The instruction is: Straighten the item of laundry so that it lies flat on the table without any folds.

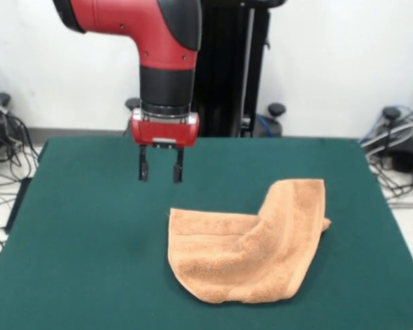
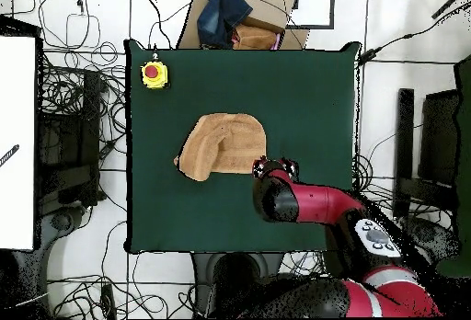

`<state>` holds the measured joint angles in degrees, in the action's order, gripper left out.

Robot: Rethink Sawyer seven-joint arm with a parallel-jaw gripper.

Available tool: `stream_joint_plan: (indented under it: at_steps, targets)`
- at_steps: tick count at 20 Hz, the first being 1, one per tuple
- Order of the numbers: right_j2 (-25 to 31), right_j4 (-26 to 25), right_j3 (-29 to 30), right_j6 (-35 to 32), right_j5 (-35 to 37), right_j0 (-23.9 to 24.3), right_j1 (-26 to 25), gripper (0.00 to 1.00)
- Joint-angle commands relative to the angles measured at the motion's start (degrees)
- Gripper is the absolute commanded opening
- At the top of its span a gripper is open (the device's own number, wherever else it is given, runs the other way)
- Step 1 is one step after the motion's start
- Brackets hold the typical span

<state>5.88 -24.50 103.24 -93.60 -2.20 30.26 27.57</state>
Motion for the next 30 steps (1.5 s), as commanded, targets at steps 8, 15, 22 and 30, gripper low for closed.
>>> stream_joint_plan:
  at_steps: [8,15,22,30]
  targets:
    - [-1.5,4.0,-7.3,-10.6,-4.7,-1.6,-7.2,1.00]
    - [4.7,2.3,-9.2,-9.0,-5.5,2.6,-11.9,1.00]
    - [12.4,-1.9,-13.0,-5.6,-5.3,8.5,-17.8,1.00]
    - [19.7,-3.3,-12.5,-4.7,-3.4,11.7,-20.7,1.00]
